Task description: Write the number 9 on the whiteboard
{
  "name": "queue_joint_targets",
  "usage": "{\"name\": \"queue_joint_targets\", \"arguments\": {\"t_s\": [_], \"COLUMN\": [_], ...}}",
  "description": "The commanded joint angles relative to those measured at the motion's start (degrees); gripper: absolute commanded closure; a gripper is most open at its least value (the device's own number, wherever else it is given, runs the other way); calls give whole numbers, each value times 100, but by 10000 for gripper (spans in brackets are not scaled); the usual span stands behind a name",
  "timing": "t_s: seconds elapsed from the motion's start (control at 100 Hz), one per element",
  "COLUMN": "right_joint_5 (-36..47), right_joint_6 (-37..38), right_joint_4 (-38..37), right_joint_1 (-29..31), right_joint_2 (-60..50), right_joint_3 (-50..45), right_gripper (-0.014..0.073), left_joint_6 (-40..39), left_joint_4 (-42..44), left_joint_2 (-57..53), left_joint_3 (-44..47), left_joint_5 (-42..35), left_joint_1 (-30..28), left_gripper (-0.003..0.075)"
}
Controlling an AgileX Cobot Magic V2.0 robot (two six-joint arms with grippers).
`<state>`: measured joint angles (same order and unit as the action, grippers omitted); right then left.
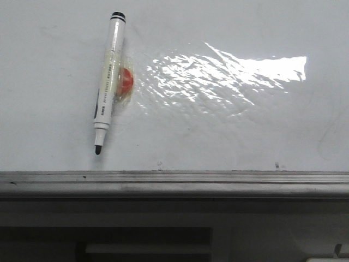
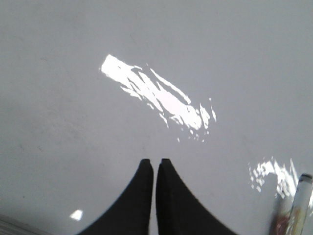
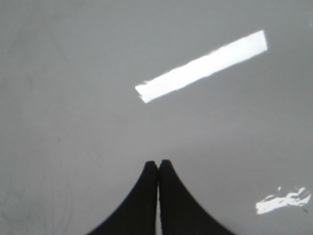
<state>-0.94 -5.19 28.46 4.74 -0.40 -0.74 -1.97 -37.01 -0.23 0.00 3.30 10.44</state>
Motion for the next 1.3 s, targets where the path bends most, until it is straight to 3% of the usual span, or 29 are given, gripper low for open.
{"name": "queue_joint_targets", "arguments": {"t_s": [0.0,0.09,0.29,0.4,0.46,0.54,0.6,0.66,0.8,0.94,1.29], "right_joint_5": [494,-31,-2528,-3109,-3232,-3348,-3398,-3371,-3438,-3451,-3395], "right_joint_6": [-10,-94,-690,-690,-690,-690,-690,-690,-690,-690,-690], "right_joint_4": [328,162,-1144,-1348,-1337,-1294,-1271,-1263,-1376,-1388,-1328], "right_joint_1": [44,44,44,44,44,32,-28,-184,-666,-770,-770], "right_joint_2": [-105,-48,970,1624,1888,2134,2240,2285,2504,2774,2949], "right_joint_3": [43,628,2251,2930,3191,3483,3667,3746,3860,3864,3864], "right_gripper": [656,655,655,613,530,370,238,186,186,186,186], "left_joint_6": [-31,165,633,930,1076,1516,1844,1946,1971,1971,1960], "left_joint_4": [-527,-86,1946,2129,2019,1704,1355,1005,568,1,-388], "left_joint_2": [-152,-97,994,1890,2358,2840,3116,3293,3828,4306,5686], "left_joint_3": [41,-419,-2093,-2791,-3012,-3196,-3213,-3213,-3213,-3213,-3276], "left_joint_5": [-562,103,1770,2439,2688,2903,2867,2849,2737,2269,298], "left_joint_1": [-3,19,30,23,23,56,214,450,1177,1916,3732], "left_gripper": [741,741,709,509,375,293,304,323,346,346,346]}}
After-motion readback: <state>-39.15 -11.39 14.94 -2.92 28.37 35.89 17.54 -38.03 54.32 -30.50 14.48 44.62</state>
